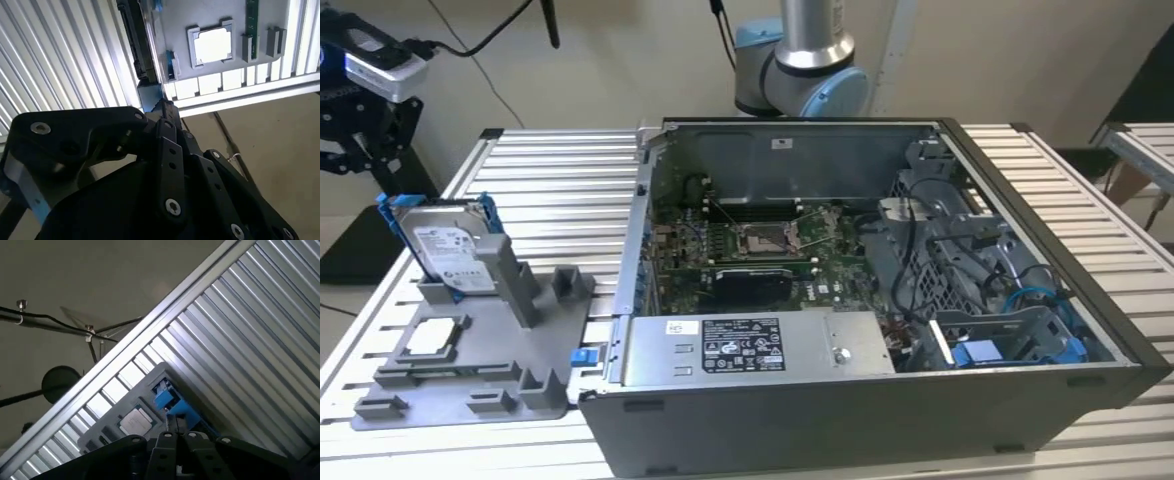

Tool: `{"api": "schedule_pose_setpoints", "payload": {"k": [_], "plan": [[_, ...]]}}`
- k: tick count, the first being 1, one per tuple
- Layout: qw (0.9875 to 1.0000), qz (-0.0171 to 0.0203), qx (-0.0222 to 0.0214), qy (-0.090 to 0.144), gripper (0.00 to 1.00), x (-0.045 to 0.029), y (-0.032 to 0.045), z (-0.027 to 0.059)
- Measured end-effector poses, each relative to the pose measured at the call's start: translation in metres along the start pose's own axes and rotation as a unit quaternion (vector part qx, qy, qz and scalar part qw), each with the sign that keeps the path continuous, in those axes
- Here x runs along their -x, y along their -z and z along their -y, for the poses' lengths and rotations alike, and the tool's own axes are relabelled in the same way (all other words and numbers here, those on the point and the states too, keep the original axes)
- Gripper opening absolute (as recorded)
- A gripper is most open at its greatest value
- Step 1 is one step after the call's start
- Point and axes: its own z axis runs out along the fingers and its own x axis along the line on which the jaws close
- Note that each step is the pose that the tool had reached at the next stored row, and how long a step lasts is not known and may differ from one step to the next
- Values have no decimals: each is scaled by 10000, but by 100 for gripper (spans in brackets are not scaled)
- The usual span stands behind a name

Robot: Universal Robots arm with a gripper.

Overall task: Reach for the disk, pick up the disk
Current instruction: 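Pick up the disk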

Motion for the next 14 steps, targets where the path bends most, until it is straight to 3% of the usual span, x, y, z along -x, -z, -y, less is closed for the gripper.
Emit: {"api": "schedule_pose_setpoints", "payload": {"k": [6, 10, 14], "plan": [[9986, -16, -3, 536, 0, 0, 2, 0], [9962, -26, -5, 872, 0, 0, 2, 0], [9926, -24, -24, 1218, 0, 0, 2, 0]]}}
